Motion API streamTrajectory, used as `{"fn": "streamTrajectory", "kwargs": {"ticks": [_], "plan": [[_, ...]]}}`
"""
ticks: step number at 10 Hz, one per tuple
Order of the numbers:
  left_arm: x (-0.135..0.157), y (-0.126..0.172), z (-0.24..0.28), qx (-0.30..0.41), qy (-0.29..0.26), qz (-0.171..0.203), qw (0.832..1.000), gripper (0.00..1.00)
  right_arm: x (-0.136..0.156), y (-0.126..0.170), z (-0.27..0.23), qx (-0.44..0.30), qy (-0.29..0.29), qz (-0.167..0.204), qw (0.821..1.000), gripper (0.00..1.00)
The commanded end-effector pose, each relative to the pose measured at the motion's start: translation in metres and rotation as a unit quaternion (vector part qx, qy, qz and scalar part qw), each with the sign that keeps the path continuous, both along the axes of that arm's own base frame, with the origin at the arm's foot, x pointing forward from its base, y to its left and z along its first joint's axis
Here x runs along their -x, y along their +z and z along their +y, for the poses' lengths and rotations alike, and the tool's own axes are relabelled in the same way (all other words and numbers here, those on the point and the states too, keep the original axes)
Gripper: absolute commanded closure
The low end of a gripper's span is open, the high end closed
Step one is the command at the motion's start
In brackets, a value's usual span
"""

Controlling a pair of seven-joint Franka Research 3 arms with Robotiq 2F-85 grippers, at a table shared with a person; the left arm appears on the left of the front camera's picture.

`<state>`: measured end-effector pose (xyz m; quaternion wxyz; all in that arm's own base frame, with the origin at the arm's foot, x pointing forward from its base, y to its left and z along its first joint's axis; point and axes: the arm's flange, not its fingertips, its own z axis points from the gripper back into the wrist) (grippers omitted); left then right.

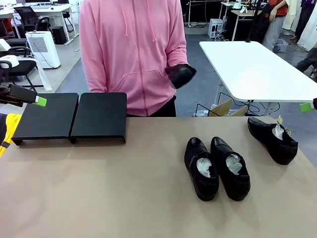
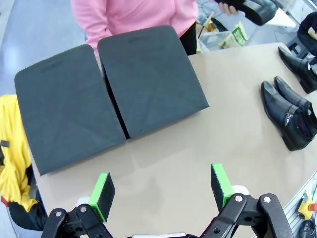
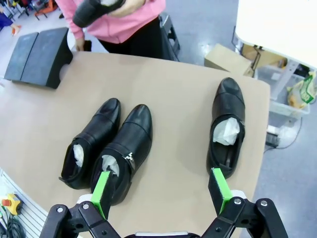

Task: Organize the shoes by placing them on the stand.
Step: Pick up one Shoe and place it in the middle of the table.

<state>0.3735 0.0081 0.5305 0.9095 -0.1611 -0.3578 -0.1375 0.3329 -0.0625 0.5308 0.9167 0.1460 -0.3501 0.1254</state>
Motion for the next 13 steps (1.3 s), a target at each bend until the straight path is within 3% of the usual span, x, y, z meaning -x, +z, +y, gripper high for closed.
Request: {"fn": "streamTrajectory", "kwargs": {"ticks": [1,4,8,9,13], "plan": [[0.001,0.0,0.002,0.005,-0.006,-0.001,1.0,0.0,-0.005,0.014,0.051,0.003,0.046,0.025,0.999,0.0],[0.001,0.0,0.002,0.005,-0.006,-0.001,1.0,0.0,0.0,0.01,0.119,0.039,0.073,0.081,0.993,0.0],[0.001,0.0,0.002,0.005,-0.006,-0.001,1.0,0.0,0.014,-0.046,0.199,0.112,0.087,0.152,0.978,0.0],[0.001,0.0,0.002,0.005,-0.006,-0.001,1.0,0.0,0.012,-0.026,0.177,0.087,0.084,0.119,0.986,0.0],[0.001,0.0,0.002,0.005,-0.006,-0.001,1.0,0.0,0.013,-0.03,0.184,0.094,0.081,0.127,0.984,0.0]]}}
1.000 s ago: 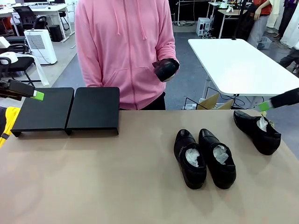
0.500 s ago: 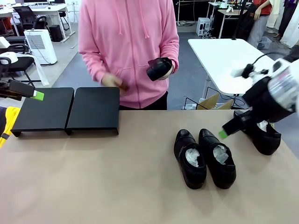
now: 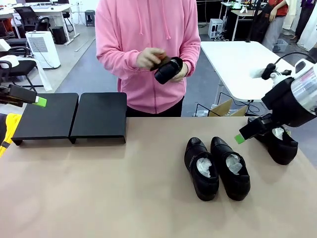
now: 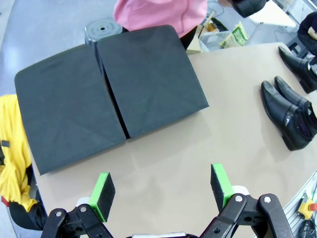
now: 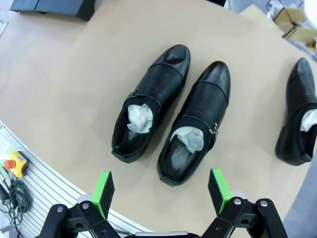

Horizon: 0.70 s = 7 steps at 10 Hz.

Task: Organize the shoes by placing them on the stand.
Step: Pick up one Shoe and place it in the middle of the table.

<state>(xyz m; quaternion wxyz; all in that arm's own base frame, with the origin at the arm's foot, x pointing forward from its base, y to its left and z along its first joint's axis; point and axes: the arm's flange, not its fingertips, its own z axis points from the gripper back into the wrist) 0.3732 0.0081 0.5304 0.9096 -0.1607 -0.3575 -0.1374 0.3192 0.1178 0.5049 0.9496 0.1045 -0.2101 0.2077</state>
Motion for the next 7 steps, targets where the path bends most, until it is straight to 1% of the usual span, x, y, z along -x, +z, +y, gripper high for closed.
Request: {"fn": "streamTrajectory", "kwargs": {"ticks": [1,2,3,4,5,6,7], "plan": [[0.001,0.0,0.002,0.005,-0.007,-0.001,1.0,0.0,-0.004,-0.006,0.023,-0.006,-0.008,0.02,1.0,0.0],[0.001,0.0,0.002,0.005,-0.007,-0.001,1.0,0.0,-0.006,-0.005,0.045,0.029,-0.024,0.02,0.999,0.0],[0.001,0.0,0.002,0.005,-0.007,-0.001,1.0,0.0,-0.007,-0.002,0.062,0.042,-0.024,0.031,0.998,0.0],[0.001,0.0,0.002,0.005,-0.007,-0.001,1.0,0.0,-0.008,-0.002,0.077,0.051,-0.015,0.066,0.996,0.0],[0.001,0.0,0.002,0.005,-0.007,-0.001,1.0,0.0,-0.012,-0.008,0.086,0.058,-0.011,0.126,0.99,0.0],[0.001,0.0,0.002,0.005,-0.007,-0.001,1.0,0.0,-0.016,-0.015,0.094,0.069,-0.024,0.143,0.987,0.0],[0.001,0.0,0.002,0.005,-0.007,-0.001,1.0,0.0,-0.02,-0.023,0.102,0.078,-0.024,0.163,0.983,0.0]]}}
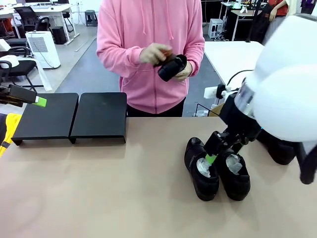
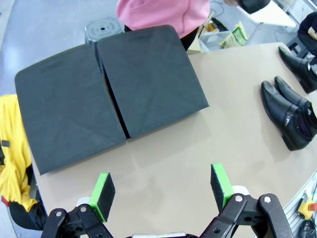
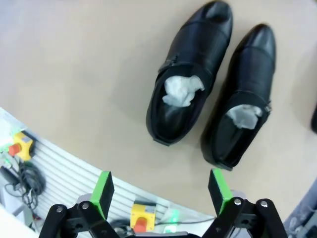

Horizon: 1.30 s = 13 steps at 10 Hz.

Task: Organize the shoes by placing them on the stand.
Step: Pick up one Shoe and place it in the middle of the table.

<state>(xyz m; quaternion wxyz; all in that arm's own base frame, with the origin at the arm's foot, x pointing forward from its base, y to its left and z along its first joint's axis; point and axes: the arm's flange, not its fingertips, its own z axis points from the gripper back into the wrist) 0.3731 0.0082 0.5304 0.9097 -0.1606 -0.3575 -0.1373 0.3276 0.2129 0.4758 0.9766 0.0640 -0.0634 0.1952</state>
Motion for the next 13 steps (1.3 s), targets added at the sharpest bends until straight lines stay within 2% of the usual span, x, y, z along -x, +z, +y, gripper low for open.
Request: {"fn": "streamTrajectory", "kwargs": {"ticks": [1,2,3,4,8,10,13], "plan": [[0.0,0.0,0.002,0.005,-0.007,-0.001,1.0,0.0,-0.015,-0.004,0.012,0.019,-0.013,0.039,0.999,0.11],[0.0,0.0,0.002,0.005,-0.007,-0.001,1.0,0.0,-0.018,-0.009,0.012,0.027,-0.021,0.047,0.998,0.29],[0.0,0.0,0.002,0.005,-0.007,-0.001,1.0,0.0,-0.021,-0.014,0.012,0.032,-0.039,0.039,0.998,0.47],[0.0,0.0,0.002,0.005,-0.007,-0.001,1.0,0.0,-0.025,-0.02,0.013,0.037,-0.065,0.037,0.997,0.47],[0.0,0.0,0.002,0.005,-0.007,-0.001,1.0,0.0,-0.04,-0.063,0.006,0.049,-0.171,-0.013,0.984,0.47],[0.0,0.0,0.002,0.005,-0.007,-0.001,1.0,0.0,-0.047,-0.078,0.005,0.053,-0.189,-0.021,0.98,0.47],[0.0,0.0,0.002,0.005,-0.007,-0.001,1.0,0.0,-0.055,-0.093,0.005,0.045,-0.201,-0.01,0.979,0.47]]}}
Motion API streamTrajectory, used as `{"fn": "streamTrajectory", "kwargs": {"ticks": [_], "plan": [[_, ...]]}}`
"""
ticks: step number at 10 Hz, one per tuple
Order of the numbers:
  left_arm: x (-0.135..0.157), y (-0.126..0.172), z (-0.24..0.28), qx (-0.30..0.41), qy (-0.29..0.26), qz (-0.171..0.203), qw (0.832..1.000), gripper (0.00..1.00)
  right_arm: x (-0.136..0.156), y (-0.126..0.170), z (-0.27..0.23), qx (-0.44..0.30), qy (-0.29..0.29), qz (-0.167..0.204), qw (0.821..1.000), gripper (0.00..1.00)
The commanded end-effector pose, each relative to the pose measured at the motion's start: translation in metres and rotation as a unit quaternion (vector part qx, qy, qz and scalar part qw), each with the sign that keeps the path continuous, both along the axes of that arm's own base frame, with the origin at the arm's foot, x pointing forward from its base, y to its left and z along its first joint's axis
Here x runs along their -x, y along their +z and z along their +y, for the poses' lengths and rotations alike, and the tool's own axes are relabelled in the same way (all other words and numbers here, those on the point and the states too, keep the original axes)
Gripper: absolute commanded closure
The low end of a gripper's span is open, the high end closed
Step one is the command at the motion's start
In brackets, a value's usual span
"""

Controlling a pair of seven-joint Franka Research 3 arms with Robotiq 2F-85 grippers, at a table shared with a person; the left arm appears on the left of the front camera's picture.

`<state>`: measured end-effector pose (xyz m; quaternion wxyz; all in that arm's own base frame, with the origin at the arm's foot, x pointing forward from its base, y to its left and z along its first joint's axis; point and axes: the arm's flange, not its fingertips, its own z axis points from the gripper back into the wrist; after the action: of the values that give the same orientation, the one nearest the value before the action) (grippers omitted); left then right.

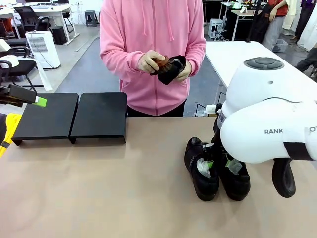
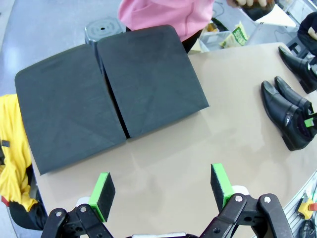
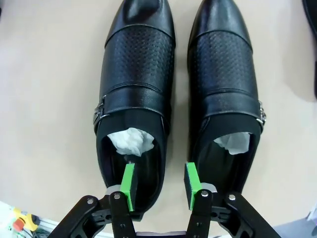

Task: Organize the shoes by placing them on the stand.
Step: Pick up one Shoe and place it in the middle of the table.

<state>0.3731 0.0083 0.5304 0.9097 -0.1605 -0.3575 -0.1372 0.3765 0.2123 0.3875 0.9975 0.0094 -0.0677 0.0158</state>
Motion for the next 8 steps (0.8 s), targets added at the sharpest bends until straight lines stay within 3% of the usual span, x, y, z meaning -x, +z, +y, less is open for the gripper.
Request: {"fn": "streamTrajectory", "kwargs": {"ticks": [1,8], "plan": [[0.0,0.0,0.002,0.005,-0.007,-0.001,1.0,0.0,-0.009,-0.009,0.007,0.001,-0.02,-0.004,1.0,0.47],[0.0,0.0,0.002,0.005,-0.007,-0.001,1.0,0.0,-0.015,-0.043,0.015,-0.002,-0.01,0.037,0.999,0.51]]}}
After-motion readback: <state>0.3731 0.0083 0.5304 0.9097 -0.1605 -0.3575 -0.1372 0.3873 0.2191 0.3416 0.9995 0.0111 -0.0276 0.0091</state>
